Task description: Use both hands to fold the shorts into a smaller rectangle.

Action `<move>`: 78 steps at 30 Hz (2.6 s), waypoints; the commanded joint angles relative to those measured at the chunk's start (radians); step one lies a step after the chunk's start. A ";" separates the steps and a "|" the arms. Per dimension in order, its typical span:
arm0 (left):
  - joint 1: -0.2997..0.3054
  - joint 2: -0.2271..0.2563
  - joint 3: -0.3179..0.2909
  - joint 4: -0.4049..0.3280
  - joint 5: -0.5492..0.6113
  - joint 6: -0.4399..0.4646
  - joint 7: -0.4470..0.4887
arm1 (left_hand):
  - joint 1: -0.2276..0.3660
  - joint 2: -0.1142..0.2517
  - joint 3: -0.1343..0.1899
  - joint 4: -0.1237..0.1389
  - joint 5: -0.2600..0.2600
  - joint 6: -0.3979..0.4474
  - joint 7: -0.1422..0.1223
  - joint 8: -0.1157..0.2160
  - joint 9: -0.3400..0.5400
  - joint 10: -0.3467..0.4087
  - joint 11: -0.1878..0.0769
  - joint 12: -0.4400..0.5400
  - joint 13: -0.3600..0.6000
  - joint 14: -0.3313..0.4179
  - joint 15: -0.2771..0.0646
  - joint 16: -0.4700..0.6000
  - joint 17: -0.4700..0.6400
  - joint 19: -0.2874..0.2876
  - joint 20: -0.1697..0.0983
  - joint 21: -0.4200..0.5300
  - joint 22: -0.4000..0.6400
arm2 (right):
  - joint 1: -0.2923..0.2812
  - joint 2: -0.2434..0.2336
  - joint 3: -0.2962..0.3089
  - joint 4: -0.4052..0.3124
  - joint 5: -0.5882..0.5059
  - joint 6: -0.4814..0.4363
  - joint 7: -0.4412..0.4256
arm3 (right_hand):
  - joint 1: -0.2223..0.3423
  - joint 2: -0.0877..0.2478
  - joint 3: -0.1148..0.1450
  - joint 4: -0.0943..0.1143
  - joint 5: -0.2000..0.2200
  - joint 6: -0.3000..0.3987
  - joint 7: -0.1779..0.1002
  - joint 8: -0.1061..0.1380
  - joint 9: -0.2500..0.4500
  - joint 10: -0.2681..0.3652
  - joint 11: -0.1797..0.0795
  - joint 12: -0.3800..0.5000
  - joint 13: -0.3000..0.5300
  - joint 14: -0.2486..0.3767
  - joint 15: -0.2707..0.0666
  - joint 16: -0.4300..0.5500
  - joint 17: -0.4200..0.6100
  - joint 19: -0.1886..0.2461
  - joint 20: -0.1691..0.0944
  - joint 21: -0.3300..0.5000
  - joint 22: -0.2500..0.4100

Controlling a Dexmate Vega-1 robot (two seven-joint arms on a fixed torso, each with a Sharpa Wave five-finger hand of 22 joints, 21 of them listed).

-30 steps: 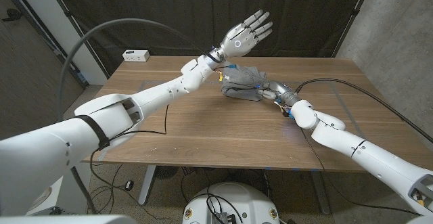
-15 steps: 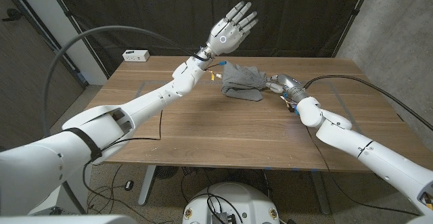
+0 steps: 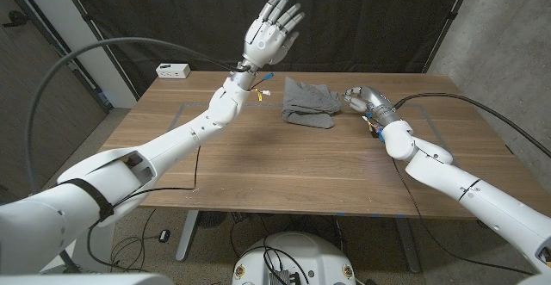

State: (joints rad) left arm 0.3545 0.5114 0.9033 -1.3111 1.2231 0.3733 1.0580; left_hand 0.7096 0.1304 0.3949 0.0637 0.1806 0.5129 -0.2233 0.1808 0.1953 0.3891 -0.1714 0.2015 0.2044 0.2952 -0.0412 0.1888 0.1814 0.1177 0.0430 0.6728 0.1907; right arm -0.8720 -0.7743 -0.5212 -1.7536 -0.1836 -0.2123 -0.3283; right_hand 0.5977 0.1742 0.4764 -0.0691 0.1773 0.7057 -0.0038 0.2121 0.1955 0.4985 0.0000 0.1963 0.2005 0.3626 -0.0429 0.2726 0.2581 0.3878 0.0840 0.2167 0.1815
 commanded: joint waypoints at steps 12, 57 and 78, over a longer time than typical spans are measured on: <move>0.227 0.111 -0.226 -0.303 -0.464 -0.118 -0.179 | -0.024 0.002 -0.002 0.000 -0.001 -0.025 0.030 -0.001 0.000 -0.025 0.028 -0.004 0.002 -0.014 -0.104 -0.003 0.000 -0.011 0.013 -0.006 0.002 | -0.045 0.051 0.099 0.020 0.174 0.166 -0.049 | 0.003 0.011 0.006 0.001 0.003 0.002 -0.003 0.000 0.002 0.002 -0.003 0.003 0.002 0.007 -0.038 0.007 0.007 0.005 -0.005 0.004 0.003; 0.355 0.091 -0.537 -0.193 -1.480 -0.515 -0.841 | -0.113 0.031 0.032 0.016 -0.005 -0.350 0.176 -0.016 -0.010 -0.194 0.200 -0.010 0.003 -0.170 0.067 -0.008 0.008 -0.168 0.117 -0.062 0.012 | -0.090 0.184 0.164 0.059 0.503 0.313 0.003 | -0.027 -0.011 -0.020 -0.015 0.008 -0.320 -0.052 -0.053 -0.003 -0.145 0.001 -0.017 -0.001 -0.055 0.000 -0.007 0.016 -0.033 0.001 -0.005 0.004; 0.298 0.074 -0.505 0.012 -1.620 -0.611 -1.013 | -0.176 0.029 0.029 0.019 -0.004 -0.517 0.280 -0.011 -0.019 -0.316 0.205 -0.018 -0.010 -0.313 0.060 -0.017 -0.002 -0.224 -0.034 -0.090 0.005 | -0.077 0.245 0.175 0.136 0.568 0.451 0.004 | -0.144 -0.057 -0.102 -0.001 -0.004 -0.565 -0.052 -0.030 -0.010 -0.284 0.030 -0.015 -0.009 -0.212 0.036 -0.083 -0.047 -0.125 -0.007 -0.027 -0.002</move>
State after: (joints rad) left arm 0.6754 0.5954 0.3785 -1.3865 -0.3416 -0.2177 0.1042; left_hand 0.5386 0.1592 0.4224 0.0748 0.1807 -0.0005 0.0568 0.1661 0.1765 0.0763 0.0340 0.1868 0.1949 -0.0125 0.0193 0.1734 0.1766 -0.1002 0.0172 0.5875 0.1952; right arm -0.9400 -0.5512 -0.3473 -1.6228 0.3741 0.1758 -0.3106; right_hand 0.4594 0.1174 0.3782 -0.0673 0.1736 0.1353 -0.0590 0.1741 0.1859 0.2246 0.0305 0.1807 0.1906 0.1566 -0.0055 0.1913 0.2136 0.2694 0.0768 0.1921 0.1765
